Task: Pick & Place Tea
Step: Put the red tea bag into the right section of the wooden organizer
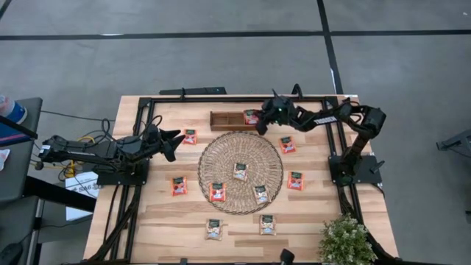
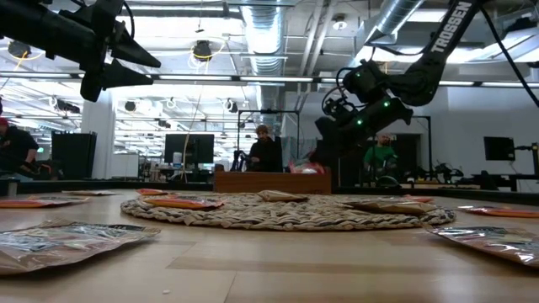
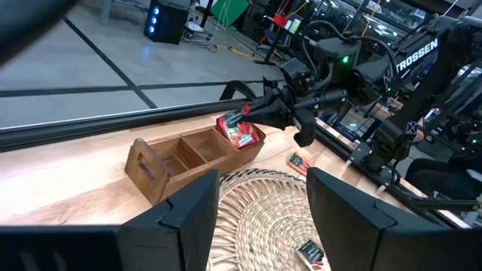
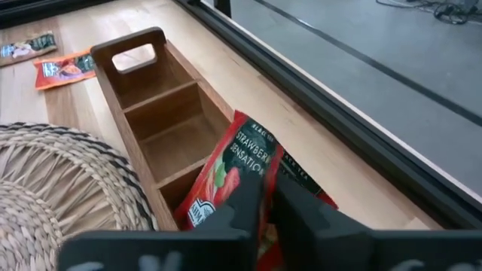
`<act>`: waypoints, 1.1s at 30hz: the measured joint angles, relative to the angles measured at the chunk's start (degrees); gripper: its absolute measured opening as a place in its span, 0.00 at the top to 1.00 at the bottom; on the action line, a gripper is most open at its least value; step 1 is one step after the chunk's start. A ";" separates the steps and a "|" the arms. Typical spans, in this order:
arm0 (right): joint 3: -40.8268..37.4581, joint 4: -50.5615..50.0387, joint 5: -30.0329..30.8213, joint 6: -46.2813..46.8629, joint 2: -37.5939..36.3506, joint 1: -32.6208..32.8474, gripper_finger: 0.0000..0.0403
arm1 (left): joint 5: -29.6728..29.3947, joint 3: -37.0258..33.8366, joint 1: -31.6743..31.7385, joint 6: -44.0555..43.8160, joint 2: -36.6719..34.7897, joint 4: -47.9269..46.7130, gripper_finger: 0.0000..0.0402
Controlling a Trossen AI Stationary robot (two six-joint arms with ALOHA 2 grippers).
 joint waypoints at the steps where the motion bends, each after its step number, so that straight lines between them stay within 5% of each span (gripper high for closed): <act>1: 0.55 -0.97 0.00 0.01 0.00 0.00 0.88 | 0.01 0.00 0.00 0.02 0.00 0.00 0.52; 8: 3.50 -4.51 0.02 -0.29 0.00 0.00 0.67 | 0.02 0.00 0.00 0.22 0.00 0.00 0.52; 14: 5.57 -8.65 0.07 -0.34 0.00 0.00 0.61 | 1.79 0.00 0.00 0.66 0.00 0.00 0.52; 26: 7.89 -16.95 10.64 -6.38 -4.77 1.24 0.73 | 2.40 0.00 0.00 1.25 -0.02 0.00 0.52; 33: 7.95 -23.40 3.95 -6.90 -9.08 3.09 0.85 | 2.40 0.00 0.00 1.55 -0.01 0.00 0.52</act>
